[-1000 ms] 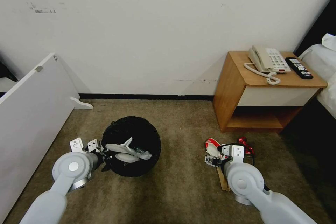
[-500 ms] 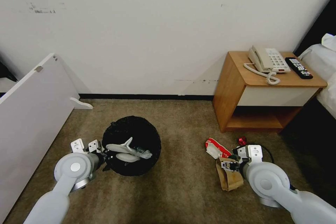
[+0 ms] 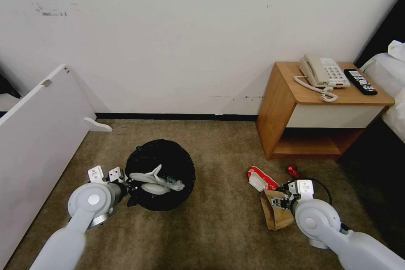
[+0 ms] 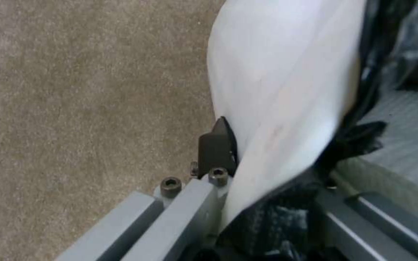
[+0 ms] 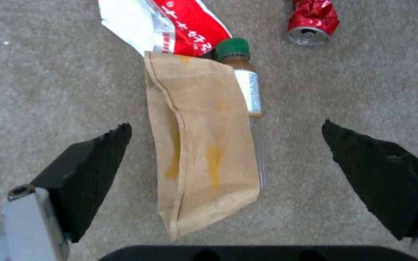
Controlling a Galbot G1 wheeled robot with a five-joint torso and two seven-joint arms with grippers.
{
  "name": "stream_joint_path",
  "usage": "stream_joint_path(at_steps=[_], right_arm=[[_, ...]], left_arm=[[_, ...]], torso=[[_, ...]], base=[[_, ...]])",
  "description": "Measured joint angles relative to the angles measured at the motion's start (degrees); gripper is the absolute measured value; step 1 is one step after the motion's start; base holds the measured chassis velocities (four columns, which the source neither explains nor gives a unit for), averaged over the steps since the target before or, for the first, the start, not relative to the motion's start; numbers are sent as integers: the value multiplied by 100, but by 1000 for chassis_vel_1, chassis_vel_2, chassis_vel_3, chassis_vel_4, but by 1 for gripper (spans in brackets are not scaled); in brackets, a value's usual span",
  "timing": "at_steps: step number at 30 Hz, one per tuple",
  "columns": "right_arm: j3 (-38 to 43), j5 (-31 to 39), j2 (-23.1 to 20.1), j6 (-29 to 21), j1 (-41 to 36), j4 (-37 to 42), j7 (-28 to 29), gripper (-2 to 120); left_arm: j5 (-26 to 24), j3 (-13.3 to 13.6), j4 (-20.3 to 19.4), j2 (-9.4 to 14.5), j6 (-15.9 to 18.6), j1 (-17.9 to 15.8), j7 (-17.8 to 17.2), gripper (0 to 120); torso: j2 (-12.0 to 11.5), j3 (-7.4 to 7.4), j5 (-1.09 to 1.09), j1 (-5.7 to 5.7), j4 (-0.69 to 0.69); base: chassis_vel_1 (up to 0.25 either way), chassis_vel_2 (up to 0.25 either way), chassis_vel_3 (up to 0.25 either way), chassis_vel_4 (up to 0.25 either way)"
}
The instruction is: Pick up the trash bin, then pick up the garbage from the floor and place it into the trash bin.
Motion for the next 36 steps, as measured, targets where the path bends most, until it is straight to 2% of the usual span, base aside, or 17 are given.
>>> stream_joint_path(at_steps=[18,28,36], right_arm=[[-163,-892,496,142,-58,-684,-250,100],[-166,-1414,865,243,39,-1343,-530,100],[-128,-1584,953,277,31,-1569,-639,100]], left_arm=[[247,10,19,-166,-17,94,85,0],[273,-36,34,-120,-31,112,129,0],[294,-33,61,-108,-37,91,167,0]], torso=[[0,0,-1,0,0],[-1,0,0,0,1],[-1,0,0,0,0]], base=[[0,0,0,0],[0,0,0,0],[0,0,0,0]])
